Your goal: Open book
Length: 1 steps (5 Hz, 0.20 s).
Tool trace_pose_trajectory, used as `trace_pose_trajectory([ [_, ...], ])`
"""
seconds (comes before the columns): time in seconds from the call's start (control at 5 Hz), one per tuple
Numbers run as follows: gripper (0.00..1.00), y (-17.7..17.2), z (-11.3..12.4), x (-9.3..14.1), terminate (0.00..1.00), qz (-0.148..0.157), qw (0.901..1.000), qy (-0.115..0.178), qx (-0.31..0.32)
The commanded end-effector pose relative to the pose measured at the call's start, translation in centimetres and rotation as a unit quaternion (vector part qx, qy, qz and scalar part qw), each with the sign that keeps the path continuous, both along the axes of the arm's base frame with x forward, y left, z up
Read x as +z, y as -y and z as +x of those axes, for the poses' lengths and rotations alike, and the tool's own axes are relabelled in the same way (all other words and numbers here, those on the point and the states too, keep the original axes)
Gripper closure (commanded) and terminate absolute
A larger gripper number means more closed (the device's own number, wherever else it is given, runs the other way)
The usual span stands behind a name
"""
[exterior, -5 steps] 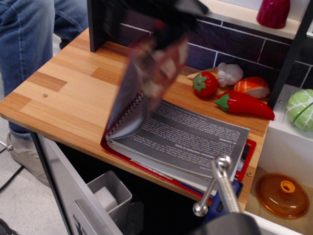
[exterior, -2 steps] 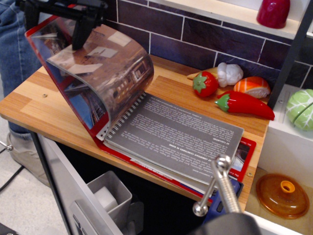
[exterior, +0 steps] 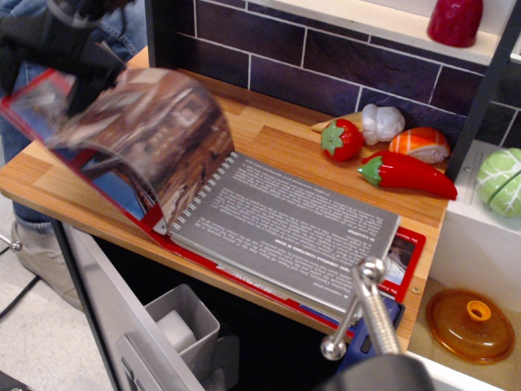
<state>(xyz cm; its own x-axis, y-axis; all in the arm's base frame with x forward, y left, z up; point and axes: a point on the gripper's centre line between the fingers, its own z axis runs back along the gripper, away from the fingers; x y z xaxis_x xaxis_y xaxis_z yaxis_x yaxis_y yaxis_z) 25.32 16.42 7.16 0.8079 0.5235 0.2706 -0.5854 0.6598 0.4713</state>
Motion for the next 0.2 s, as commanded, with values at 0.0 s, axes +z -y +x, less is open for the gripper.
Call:
trace_pose_trajectory([
  [0.0, 0.0, -2.06, -1.41, -0.55, 1.0, 0.019, 0.9997, -0.01, 0.007],
])
